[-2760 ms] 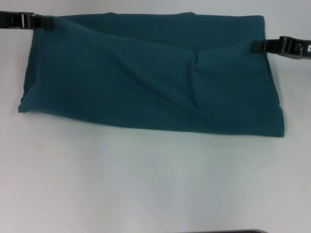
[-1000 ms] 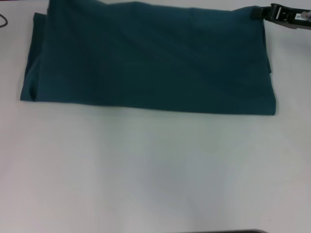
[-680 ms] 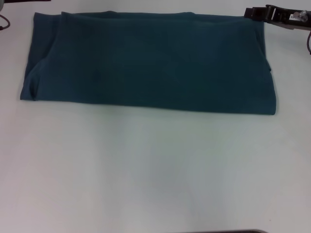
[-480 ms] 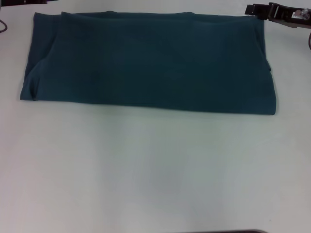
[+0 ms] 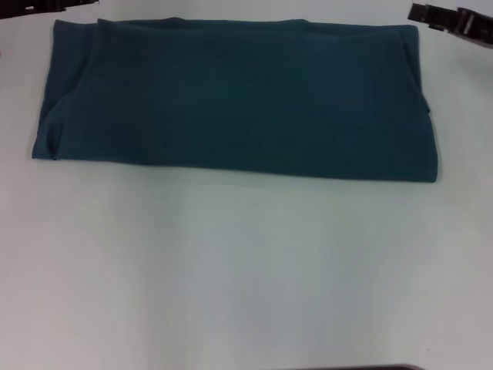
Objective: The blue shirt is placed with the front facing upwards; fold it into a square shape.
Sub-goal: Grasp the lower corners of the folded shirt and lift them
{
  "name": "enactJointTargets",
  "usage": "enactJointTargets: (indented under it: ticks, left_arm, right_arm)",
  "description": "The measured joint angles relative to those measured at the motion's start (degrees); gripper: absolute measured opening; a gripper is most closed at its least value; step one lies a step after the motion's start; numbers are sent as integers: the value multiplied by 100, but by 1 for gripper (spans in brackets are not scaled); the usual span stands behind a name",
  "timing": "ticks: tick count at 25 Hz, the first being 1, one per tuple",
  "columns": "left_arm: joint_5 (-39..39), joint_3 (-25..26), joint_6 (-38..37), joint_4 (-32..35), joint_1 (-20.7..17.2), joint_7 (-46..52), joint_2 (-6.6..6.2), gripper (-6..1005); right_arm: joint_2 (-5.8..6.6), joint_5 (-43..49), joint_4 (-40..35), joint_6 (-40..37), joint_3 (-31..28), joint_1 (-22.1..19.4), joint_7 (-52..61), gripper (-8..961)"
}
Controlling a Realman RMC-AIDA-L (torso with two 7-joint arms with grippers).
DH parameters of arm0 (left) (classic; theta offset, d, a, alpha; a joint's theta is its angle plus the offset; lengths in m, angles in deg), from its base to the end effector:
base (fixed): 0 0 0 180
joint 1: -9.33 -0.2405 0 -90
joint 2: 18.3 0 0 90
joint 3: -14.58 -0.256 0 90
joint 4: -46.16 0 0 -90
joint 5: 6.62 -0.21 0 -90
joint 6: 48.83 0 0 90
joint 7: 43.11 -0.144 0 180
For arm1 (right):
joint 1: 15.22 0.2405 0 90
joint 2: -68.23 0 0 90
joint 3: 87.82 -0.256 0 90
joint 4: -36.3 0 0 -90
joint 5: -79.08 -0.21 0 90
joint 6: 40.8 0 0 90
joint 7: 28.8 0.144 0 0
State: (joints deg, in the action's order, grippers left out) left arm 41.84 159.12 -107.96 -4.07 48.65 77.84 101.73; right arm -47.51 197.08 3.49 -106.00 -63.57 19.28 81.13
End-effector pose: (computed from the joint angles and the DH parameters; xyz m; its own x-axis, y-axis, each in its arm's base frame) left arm -0.2581 0.4331 0.0604 0.5514 0.5855 0.5942 0.8335 -0.3564 -0.4222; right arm 0.3158 0.3920 0.0515 0.2905 -0.6083 -0.7386 -0.9504 -0.2729 -0.1491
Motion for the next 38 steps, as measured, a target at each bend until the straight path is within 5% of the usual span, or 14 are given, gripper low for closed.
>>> enactJointTargets:
  ticks: [3,11,24,38]
  left_arm:
    - [202,-3,-455,-456,-261,1,110,824]
    - [390,-21,-1313,-1099,-854,-113,328,824]
    - [675,-3,-1725,-1149,-1484,-746,362,816]
    - [683,-18,-1760,-1057,-1499,-836,358,813]
  right_arm:
    - [41,-62,-121,-514,4,-249,-19,635]
    - [191,-5,-497,-1843,8,-911,31,632]
    - [578,799,-585,-2727,13,-1297,1312,622]
    - [506,1583,-510,-2457,28,-974,1711,548]
